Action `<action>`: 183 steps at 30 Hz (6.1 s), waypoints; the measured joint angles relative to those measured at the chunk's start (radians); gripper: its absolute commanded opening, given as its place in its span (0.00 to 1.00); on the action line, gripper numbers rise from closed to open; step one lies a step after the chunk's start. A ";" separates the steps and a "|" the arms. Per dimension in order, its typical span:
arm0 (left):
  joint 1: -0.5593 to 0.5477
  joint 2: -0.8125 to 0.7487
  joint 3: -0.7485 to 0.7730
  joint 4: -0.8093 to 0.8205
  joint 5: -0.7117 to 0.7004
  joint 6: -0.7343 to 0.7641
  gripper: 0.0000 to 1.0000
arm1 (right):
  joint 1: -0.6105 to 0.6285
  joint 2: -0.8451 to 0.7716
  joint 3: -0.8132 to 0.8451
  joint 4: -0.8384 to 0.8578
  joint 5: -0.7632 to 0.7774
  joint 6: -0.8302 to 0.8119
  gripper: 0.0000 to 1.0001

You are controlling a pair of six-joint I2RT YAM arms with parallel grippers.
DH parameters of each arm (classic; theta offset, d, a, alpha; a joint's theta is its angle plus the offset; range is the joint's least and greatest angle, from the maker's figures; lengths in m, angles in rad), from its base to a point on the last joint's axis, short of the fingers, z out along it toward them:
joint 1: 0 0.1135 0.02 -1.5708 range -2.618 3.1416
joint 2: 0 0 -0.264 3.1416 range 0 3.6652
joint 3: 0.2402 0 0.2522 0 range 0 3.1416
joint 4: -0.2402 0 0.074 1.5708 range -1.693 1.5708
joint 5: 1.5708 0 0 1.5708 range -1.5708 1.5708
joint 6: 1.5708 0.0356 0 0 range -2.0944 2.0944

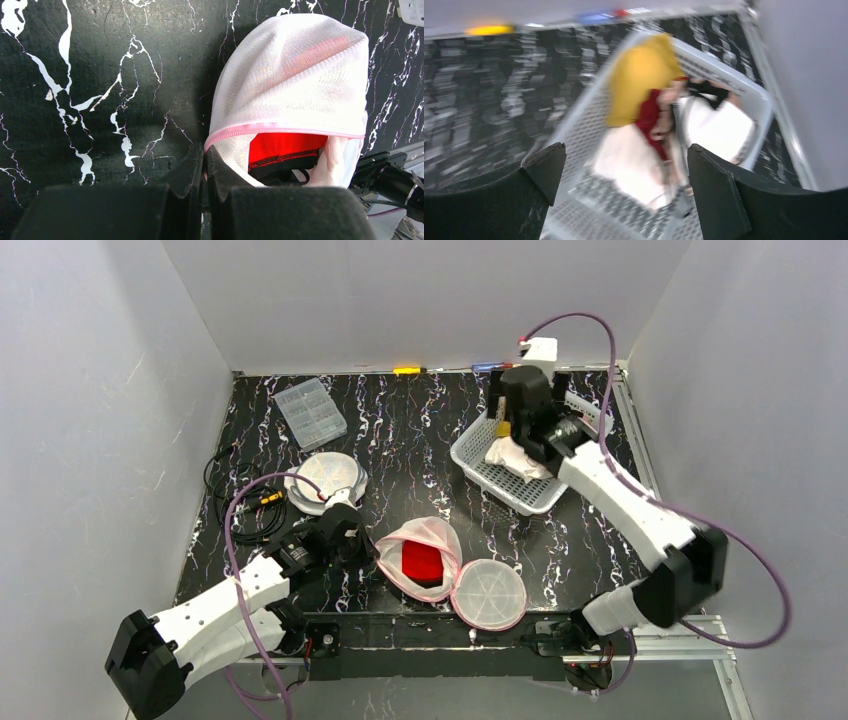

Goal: Unzip the laundry bag and remove the bra
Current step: Place the bra in the bin, then pick up the bra from the laundry bag, then place the bra in the bin.

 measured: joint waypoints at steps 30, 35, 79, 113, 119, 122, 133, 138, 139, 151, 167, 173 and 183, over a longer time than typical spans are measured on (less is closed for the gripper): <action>0.000 -0.045 -0.028 -0.034 0.028 0.014 0.00 | 0.874 -0.014 -0.471 0.192 -0.253 0.174 0.66; 0.000 -0.046 -0.063 -0.056 0.027 0.010 0.00 | 0.874 0.056 -0.511 0.216 -0.156 0.239 0.79; 0.000 -0.105 -0.101 -0.107 -0.005 -0.003 0.00 | 0.914 0.053 -0.612 0.308 -0.038 0.328 0.01; 0.000 0.000 -0.027 -0.087 0.002 0.000 0.00 | 0.912 -0.315 -0.652 0.424 -0.590 0.073 0.01; 0.000 0.002 -0.027 -0.080 0.002 0.000 0.00 | 0.912 -0.410 -0.618 0.427 -0.569 0.070 0.01; 0.000 0.003 -0.027 -0.076 0.002 0.000 0.00 | 0.912 -0.436 -0.612 0.434 -0.556 0.071 0.01; 0.000 0.028 -0.026 -0.073 0.002 0.000 0.00 | 0.912 -0.484 -0.419 0.384 -0.529 0.037 0.01; 0.000 0.048 -0.026 -0.067 0.002 0.000 0.00 | 0.912 -0.497 -0.287 0.318 -0.522 -0.003 0.01; 0.000 0.051 -0.026 -0.065 0.002 0.000 0.00 | 0.912 -0.497 -0.262 0.299 -0.516 -0.013 0.01; 0.000 0.073 -0.026 -0.047 0.009 0.000 0.00 | 0.912 -0.449 0.017 0.071 -0.178 -0.195 0.01; 0.000 0.086 -0.015 -0.030 0.036 0.000 0.00 | 0.414 -0.187 0.089 0.088 0.005 -0.352 0.01; 0.000 0.097 -0.001 -0.027 0.045 0.005 0.00 | 0.320 -0.120 0.109 0.137 -0.053 -0.345 0.01; 0.000 0.140 0.006 0.010 0.057 0.010 0.00 | 0.194 -0.072 -0.002 0.253 -0.075 -0.344 0.01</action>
